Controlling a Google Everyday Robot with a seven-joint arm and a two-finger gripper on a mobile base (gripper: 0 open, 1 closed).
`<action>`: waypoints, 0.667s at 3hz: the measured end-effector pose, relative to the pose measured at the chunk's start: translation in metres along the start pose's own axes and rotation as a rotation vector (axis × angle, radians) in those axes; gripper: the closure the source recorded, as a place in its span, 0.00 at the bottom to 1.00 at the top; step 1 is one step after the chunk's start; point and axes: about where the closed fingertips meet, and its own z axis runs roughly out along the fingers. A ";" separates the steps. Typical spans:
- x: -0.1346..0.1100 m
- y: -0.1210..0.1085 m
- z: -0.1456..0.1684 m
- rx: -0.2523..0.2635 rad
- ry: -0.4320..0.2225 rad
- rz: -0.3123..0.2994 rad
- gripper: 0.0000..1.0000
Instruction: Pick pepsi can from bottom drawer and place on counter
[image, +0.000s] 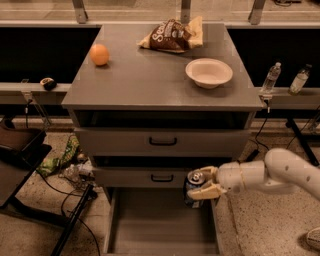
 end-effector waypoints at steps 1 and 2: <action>-0.118 0.021 -0.037 0.022 0.076 -0.049 1.00; -0.210 0.021 -0.062 0.079 0.128 -0.085 1.00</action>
Offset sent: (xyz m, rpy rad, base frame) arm 0.0404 0.0278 0.3350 -0.2328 -0.1408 -0.0653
